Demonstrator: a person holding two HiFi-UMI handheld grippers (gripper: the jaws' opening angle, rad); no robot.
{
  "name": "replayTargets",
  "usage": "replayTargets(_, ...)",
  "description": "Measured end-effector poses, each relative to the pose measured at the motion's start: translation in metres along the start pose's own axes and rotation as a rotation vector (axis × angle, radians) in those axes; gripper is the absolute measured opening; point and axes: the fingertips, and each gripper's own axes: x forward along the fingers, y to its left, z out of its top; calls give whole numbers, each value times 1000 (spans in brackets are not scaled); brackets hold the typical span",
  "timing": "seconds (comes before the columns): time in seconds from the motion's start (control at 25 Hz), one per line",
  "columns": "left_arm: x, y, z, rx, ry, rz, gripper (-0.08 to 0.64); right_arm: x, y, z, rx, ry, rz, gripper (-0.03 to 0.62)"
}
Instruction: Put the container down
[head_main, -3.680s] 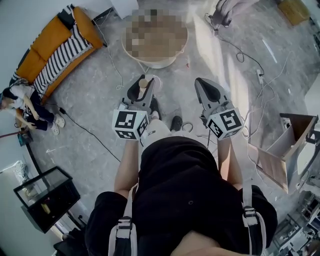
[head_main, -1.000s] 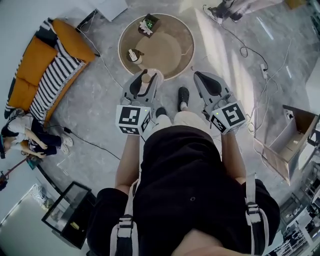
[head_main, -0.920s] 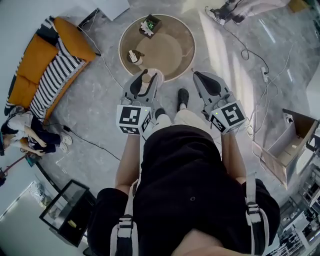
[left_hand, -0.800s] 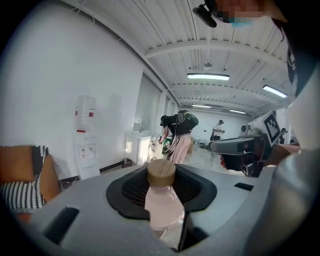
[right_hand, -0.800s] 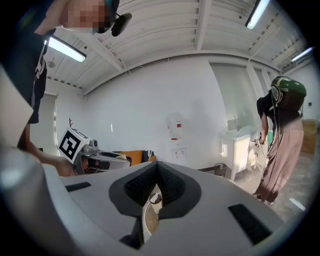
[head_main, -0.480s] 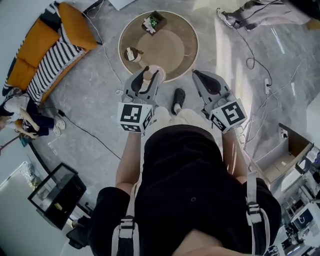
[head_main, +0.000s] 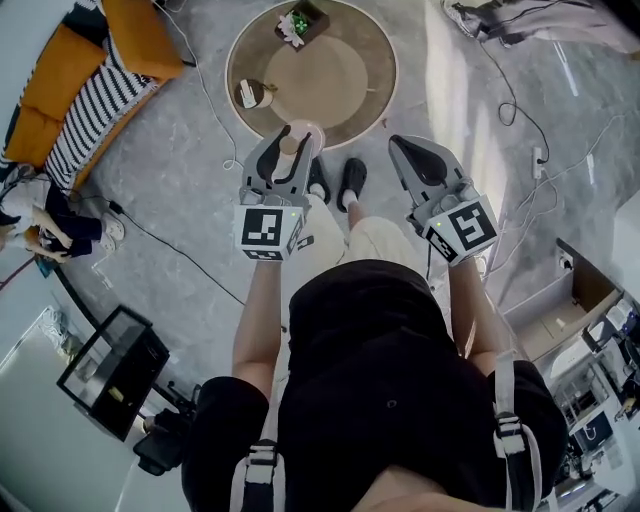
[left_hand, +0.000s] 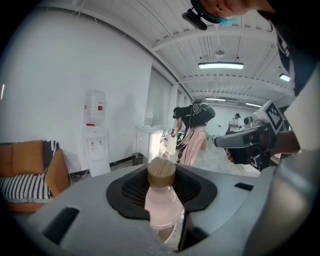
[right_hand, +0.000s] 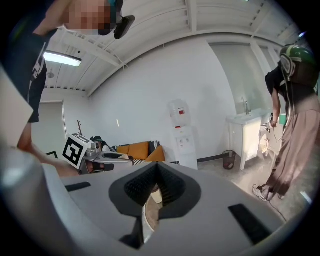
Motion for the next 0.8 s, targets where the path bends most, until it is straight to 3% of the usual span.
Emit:
replayTargets(0.44,39,21,-38,67,12,-53,140,24,-20,-24,49,27,-37,3)
replayTargets(0.8,78,42,-81,56,34,-88,140,55,-23,-46,78,76,-57,3)
